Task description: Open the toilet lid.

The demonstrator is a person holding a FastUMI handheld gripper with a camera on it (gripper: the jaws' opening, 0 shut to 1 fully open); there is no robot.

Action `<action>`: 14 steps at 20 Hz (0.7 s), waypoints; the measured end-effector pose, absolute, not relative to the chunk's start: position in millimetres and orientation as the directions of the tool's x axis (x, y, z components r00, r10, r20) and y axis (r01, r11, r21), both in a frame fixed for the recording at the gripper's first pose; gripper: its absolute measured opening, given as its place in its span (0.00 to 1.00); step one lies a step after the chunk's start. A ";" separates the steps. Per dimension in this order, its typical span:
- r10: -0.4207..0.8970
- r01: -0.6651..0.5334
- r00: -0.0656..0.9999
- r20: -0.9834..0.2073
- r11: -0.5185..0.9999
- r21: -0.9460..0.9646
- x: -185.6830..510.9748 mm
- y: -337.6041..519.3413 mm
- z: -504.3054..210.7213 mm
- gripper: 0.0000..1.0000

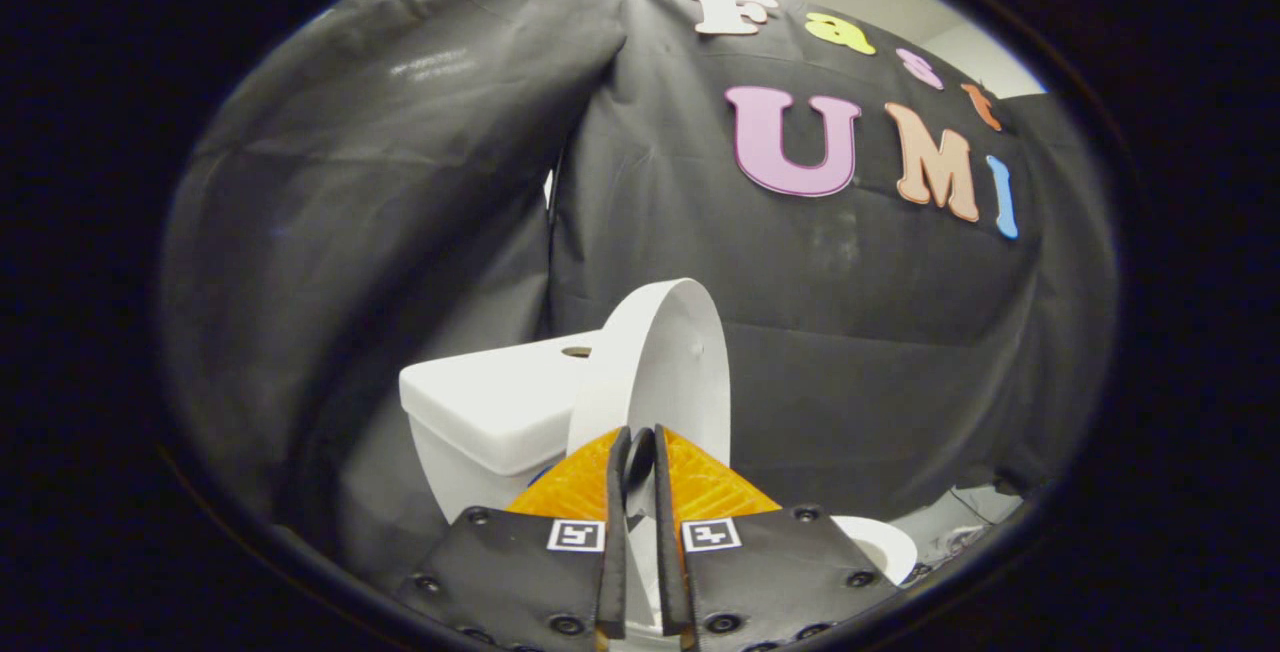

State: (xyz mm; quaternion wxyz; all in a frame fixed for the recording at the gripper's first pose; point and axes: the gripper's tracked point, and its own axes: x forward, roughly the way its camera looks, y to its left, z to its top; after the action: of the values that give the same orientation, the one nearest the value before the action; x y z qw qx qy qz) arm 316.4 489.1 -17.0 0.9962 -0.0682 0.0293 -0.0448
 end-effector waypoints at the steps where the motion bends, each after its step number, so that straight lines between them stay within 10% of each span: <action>1: -0.086 0.079 0.995 -0.049 0.987 -0.141 317.9 490.9 -15.7 0.14; 6: -0.070 0.062 0.997 -0.039 0.981 -0.185 318.6 497.6 -18.2 0.15; 14: -0.173 0.164 0.984 -0.031 0.970 -0.181 314.4 473.2 -12.8 0.51</action>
State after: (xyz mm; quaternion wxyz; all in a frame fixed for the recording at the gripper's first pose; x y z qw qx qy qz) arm 314.4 473.2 -12.8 0.9921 -0.0892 0.0233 -0.0849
